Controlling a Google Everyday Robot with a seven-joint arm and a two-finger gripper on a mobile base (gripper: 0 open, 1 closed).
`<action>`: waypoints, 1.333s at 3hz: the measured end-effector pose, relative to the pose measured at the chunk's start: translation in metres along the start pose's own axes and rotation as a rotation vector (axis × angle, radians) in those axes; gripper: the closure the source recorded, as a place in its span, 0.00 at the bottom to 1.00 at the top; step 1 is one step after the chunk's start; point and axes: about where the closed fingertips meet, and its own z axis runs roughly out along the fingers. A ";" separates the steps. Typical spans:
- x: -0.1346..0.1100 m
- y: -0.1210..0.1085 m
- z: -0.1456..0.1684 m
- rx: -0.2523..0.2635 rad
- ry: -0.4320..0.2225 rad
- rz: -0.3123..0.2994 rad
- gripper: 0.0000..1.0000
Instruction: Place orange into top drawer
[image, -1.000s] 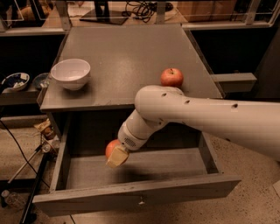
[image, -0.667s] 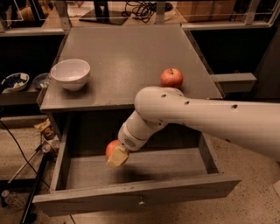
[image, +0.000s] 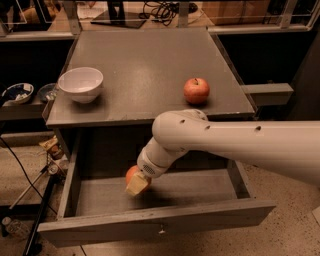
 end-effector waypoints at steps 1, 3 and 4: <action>0.011 -0.005 0.005 0.017 0.023 0.030 1.00; 0.017 -0.017 0.013 0.019 0.024 0.071 1.00; 0.020 -0.023 0.021 0.014 0.024 0.100 1.00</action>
Offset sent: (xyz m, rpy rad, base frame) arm 0.0061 -0.0130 -0.0105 -0.0216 0.0149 -0.0647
